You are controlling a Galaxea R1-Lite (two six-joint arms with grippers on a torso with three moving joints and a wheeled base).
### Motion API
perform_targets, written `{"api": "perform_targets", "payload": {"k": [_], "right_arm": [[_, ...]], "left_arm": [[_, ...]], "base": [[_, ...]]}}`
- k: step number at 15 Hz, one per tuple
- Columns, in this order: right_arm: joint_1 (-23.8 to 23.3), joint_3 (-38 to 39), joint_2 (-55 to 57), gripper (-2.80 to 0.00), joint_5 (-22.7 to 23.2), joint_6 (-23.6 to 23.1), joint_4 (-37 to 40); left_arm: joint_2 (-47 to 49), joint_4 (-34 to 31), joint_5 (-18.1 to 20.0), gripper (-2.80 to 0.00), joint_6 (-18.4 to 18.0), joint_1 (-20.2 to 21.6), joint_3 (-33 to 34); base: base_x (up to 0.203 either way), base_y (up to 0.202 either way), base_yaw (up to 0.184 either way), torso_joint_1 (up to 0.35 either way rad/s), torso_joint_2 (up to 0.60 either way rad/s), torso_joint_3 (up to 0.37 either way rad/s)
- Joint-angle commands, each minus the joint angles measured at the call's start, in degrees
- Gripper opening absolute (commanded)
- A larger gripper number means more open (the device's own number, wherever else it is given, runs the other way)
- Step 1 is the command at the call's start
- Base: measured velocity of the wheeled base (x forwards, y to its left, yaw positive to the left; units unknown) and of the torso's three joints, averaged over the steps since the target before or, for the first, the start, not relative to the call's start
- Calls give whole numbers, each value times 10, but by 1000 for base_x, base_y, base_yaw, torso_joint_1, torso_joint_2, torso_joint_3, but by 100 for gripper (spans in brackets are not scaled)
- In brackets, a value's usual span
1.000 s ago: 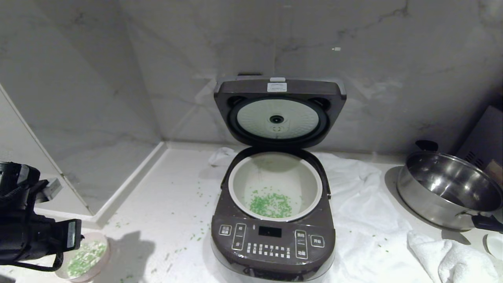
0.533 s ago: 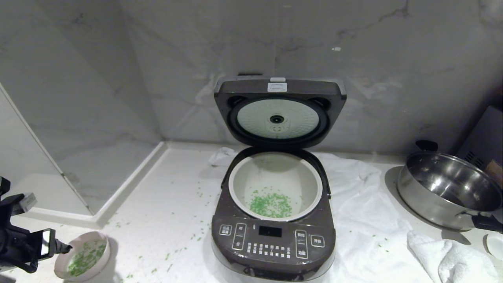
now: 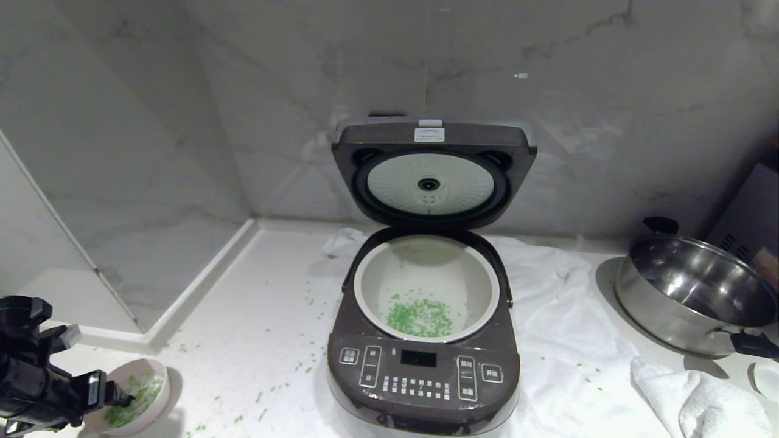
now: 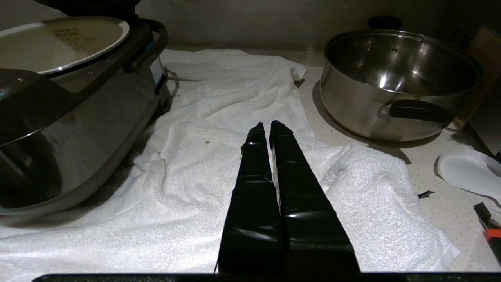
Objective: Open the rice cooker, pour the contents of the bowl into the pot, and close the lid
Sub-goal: Pick up the bowl on the table
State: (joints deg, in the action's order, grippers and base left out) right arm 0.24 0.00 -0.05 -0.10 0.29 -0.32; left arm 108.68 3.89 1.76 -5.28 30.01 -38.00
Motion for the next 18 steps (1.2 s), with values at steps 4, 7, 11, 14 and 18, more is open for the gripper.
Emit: {"api": "perform_targets", "payload": {"k": [4,7,11,14,18], "right_arm": [[0,1,0,-280,0,0,0],[0,1,0,-280,0,0,0],[0,1,0,-280,0,0,0],[0,1,0,-280,0,0,0],[0,1,0,-280,0,0,0]], "left_arm": [[92,36,0,0,31,-1,-34],[98,35,-2,-280,31,-1,-38],[96,35,0,-280,33,-1,-37],[96,34,0,-280,32,-3,-32],[94,33,-2,-280,32,-3,-28]], "base": [[0,0,0,0,0,0],[0,0,0,0,0,0],[0,0,0,0,0,0],[0,0,0,0,0,0],[0,0,0,0,0,0]]}}
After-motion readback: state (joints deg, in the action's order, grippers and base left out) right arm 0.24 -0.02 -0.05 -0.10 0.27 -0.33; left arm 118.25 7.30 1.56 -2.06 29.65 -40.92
